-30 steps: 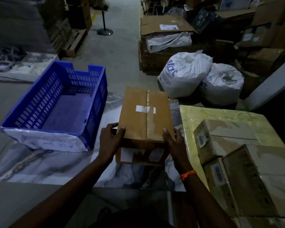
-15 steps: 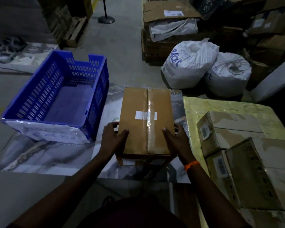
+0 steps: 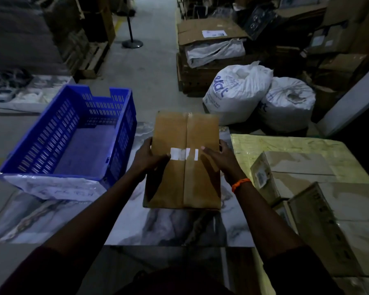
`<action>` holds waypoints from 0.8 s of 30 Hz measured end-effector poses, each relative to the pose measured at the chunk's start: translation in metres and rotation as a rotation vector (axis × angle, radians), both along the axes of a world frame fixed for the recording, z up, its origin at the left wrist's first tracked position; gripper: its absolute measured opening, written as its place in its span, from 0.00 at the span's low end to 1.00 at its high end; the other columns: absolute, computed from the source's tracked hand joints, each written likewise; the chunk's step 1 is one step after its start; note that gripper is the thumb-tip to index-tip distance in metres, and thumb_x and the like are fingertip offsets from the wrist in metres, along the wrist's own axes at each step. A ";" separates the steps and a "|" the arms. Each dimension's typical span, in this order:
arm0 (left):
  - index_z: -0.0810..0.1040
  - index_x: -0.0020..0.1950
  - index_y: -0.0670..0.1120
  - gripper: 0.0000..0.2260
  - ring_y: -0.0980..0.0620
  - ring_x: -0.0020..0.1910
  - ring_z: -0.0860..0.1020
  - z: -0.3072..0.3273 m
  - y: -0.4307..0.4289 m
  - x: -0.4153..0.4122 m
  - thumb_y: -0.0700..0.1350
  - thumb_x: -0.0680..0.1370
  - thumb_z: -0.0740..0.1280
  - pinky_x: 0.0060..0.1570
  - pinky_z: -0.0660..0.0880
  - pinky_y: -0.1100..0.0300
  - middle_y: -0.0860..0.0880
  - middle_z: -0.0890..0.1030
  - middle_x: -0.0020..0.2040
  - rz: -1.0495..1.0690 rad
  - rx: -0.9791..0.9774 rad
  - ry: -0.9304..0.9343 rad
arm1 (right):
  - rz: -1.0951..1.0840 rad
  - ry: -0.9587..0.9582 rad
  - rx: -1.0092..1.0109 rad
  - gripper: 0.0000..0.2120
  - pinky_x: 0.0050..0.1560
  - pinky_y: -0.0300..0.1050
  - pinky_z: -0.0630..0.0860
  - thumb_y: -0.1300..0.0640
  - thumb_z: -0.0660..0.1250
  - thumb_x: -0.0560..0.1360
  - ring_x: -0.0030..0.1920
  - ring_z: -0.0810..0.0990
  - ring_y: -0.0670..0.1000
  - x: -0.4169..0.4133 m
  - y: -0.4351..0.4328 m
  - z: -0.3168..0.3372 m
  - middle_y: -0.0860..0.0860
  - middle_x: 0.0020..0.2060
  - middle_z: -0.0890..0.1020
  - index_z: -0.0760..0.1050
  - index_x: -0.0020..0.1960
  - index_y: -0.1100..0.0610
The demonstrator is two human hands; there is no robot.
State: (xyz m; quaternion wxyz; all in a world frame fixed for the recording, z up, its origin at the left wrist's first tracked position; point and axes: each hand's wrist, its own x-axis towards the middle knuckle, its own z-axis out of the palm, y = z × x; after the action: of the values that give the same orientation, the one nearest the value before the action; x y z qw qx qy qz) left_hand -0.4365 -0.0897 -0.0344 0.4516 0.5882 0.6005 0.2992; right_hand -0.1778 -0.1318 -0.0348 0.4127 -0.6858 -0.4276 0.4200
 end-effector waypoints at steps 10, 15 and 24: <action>0.65 0.75 0.49 0.33 0.58 0.62 0.75 0.017 -0.008 0.000 0.53 0.75 0.76 0.53 0.73 0.68 0.54 0.71 0.67 0.087 0.191 -0.192 | -0.171 0.047 0.226 0.23 0.57 0.38 0.75 0.42 0.72 0.78 0.64 0.78 0.47 -0.007 -0.001 0.028 0.47 0.64 0.80 0.73 0.68 0.50; 0.68 0.71 0.53 0.29 0.62 0.60 0.76 0.004 -0.023 -0.004 0.61 0.75 0.73 0.52 0.75 0.69 0.53 0.75 0.65 0.094 0.194 -0.189 | -0.212 0.105 0.178 0.26 0.67 0.58 0.76 0.27 0.68 0.71 0.64 0.79 0.50 -0.011 -0.017 0.008 0.47 0.62 0.80 0.73 0.60 0.42; 0.67 0.75 0.46 0.51 0.52 0.64 0.74 0.003 -0.045 -0.018 0.81 0.65 0.61 0.59 0.75 0.59 0.51 0.72 0.68 0.110 0.084 -0.204 | -0.158 0.141 0.205 0.14 0.64 0.62 0.78 0.29 0.60 0.78 0.62 0.81 0.53 -0.016 -0.044 -0.016 0.45 0.58 0.82 0.76 0.58 0.32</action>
State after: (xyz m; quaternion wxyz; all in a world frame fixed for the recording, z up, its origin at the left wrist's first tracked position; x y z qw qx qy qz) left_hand -0.4540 -0.1350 -0.0315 0.4682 0.5392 0.5698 0.4067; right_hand -0.1933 -0.1755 -0.0504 0.5415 -0.6402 -0.3831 0.3874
